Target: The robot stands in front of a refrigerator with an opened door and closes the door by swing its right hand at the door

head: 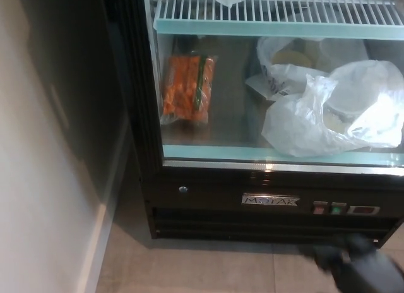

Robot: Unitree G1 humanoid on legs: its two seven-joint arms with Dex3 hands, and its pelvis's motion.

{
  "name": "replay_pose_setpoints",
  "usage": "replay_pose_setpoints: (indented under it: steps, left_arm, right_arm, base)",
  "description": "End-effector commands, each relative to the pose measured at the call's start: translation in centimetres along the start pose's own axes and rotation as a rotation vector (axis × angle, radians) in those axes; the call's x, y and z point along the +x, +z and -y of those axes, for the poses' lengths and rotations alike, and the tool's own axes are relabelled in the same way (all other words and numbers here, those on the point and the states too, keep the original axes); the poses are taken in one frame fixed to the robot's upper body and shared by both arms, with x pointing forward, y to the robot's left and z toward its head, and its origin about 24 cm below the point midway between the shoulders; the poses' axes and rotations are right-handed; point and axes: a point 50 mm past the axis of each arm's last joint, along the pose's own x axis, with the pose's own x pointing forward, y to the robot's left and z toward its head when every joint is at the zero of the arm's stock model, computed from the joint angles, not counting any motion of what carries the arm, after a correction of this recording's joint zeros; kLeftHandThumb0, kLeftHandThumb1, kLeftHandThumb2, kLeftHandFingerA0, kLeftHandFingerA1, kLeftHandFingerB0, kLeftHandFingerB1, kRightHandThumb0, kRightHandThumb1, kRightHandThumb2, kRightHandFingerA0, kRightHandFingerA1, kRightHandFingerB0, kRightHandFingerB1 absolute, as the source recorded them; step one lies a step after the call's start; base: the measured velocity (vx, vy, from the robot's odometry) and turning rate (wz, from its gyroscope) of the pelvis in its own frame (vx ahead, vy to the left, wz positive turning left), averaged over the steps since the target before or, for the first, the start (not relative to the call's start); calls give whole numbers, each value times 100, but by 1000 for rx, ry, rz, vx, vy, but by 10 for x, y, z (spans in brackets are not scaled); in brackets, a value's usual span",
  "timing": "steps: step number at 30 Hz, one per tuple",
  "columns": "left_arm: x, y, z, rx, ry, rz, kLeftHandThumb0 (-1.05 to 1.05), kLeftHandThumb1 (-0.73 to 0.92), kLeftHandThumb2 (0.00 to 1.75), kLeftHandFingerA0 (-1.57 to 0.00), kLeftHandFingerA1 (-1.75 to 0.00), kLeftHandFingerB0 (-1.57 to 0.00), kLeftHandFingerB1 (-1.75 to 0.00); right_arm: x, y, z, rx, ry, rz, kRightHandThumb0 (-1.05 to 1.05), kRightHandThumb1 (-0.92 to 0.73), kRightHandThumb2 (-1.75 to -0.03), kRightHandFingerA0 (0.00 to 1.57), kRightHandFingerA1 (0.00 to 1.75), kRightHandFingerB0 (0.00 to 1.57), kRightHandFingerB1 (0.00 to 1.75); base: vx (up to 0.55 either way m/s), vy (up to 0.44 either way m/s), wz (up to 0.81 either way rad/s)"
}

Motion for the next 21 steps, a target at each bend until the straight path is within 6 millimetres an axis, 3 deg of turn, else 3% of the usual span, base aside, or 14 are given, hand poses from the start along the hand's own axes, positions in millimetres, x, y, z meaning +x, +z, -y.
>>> replay_pose_setpoints:
  steps: [1,7,16,21]
  left_arm:
    - [-3,-5,-5,42,18,-20,-58,89,67,-36,-34,-28,-31]
    - [-3,-6,-5,-8,26,-20,-57,87,66,-36,-35,-29,-31]
    - [-3,-5,-7,39,26,-12,-58,88,67,-35,-34,-28,-31]
    - [-3,-4,-10,12,32,-12,-57,87,66,-36,-34,-28,-31]
  right_arm:
    - [-32,-26,-32,96,123,-181,-62,-84,-66,23,29,29,31]
    - [-60,-49,-75,165,357,-434,-55,-80,-64,24,32,30,31]
    - [-71,-64,-93,198,462,-567,-51,-80,-64,31,32,29,31]
    - [-68,-70,-97,225,564,-642,-54,-79,-64,26,32,27,30]
  base:
    - [0,0,0]
    - [0,0,0]
    - [0,0,0]
    - [0,0,0]
